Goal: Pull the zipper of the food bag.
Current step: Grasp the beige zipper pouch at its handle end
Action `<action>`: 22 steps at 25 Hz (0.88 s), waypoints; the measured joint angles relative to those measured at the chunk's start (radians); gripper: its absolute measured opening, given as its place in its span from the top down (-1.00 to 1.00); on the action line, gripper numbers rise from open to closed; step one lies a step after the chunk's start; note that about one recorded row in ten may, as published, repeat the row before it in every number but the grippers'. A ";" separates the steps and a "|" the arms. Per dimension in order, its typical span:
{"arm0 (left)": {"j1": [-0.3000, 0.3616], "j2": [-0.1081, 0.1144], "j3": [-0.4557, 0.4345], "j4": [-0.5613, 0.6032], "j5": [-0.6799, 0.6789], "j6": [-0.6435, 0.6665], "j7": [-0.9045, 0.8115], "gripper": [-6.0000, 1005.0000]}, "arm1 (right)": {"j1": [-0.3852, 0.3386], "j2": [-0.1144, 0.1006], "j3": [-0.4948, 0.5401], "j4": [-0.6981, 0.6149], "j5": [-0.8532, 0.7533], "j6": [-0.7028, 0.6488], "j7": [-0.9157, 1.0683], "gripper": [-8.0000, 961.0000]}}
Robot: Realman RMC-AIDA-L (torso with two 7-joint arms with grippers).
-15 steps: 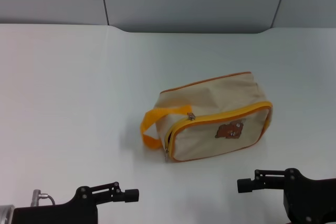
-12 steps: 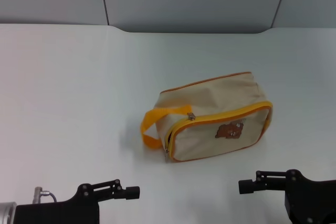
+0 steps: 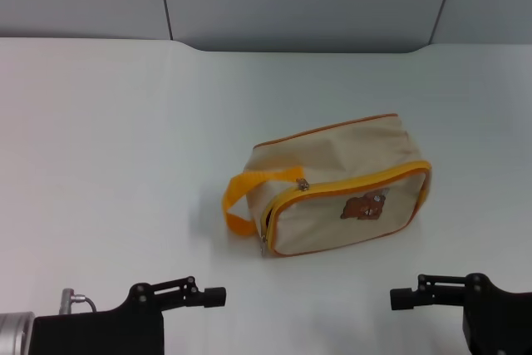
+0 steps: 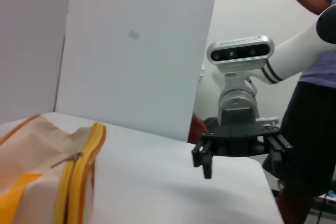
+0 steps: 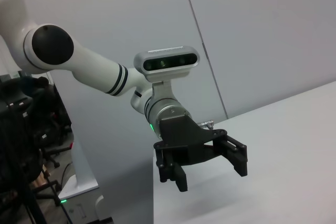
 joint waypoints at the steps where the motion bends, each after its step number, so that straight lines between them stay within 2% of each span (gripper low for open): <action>1: 0.000 0.000 -0.001 -0.002 -0.001 -0.001 0.002 -0.60 | -0.002 -0.002 0.010 -0.001 0.003 -0.001 0.000 -0.73; 2: 0.000 0.000 -0.001 -0.002 -0.001 -0.001 0.002 -0.60 | -0.003 -0.002 0.022 -0.001 0.004 -0.001 -0.001 -0.73; 3: 0.003 -0.002 -0.045 -0.013 -0.006 -0.039 0.024 -0.60 | -0.006 -0.002 0.046 -0.001 0.005 -0.002 -0.003 -0.73; 6: 0.003 -0.002 -0.045 -0.013 -0.006 -0.039 0.024 -0.60 | -0.029 -0.002 0.150 -0.001 0.006 -0.008 -0.025 -0.73; 7: 0.001 -0.004 -0.101 -0.052 -0.024 -0.092 0.056 -0.60 | -0.041 -0.002 0.175 0.000 0.006 -0.023 -0.046 -0.73; 8: -0.029 -0.005 -0.169 -0.207 -0.104 -0.281 0.161 -0.60 | -0.041 -0.002 0.175 0.000 0.006 -0.023 -0.046 -0.73; 9: -0.047 -0.005 -0.170 -0.265 -0.133 -0.348 0.215 -0.60 | -0.046 -0.004 0.176 -0.001 0.004 -0.032 -0.053 -0.73; 11: -0.060 -0.006 -0.171 -0.299 -0.156 -0.386 0.246 -0.60 | -0.054 -0.006 0.174 -0.004 0.000 -0.043 -0.057 -0.73; 12: -0.104 -0.006 -0.172 -0.372 -0.202 -0.456 0.309 -0.59 | -0.056 -0.006 0.173 -0.004 0.000 -0.043 -0.057 -0.73; 14: -0.128 -0.007 -0.169 -0.396 -0.207 -0.474 0.322 -0.58 | -0.057 -0.007 0.172 -0.005 -0.001 -0.043 -0.058 -0.73; 16: -0.201 -0.007 -0.155 -0.459 -0.208 -0.523 0.334 -0.57 | -0.058 -0.007 0.172 -0.005 -0.001 -0.043 -0.058 -0.73; 18: -0.226 -0.007 -0.156 -0.489 -0.209 -0.544 0.344 -0.56 | -0.058 -0.007 0.171 -0.005 -0.002 -0.043 -0.058 -0.73; 22: -0.262 -0.007 -0.227 -0.576 -0.218 -0.603 0.420 -0.53 | -0.059 -0.007 0.171 -0.004 -0.003 -0.040 -0.059 -0.73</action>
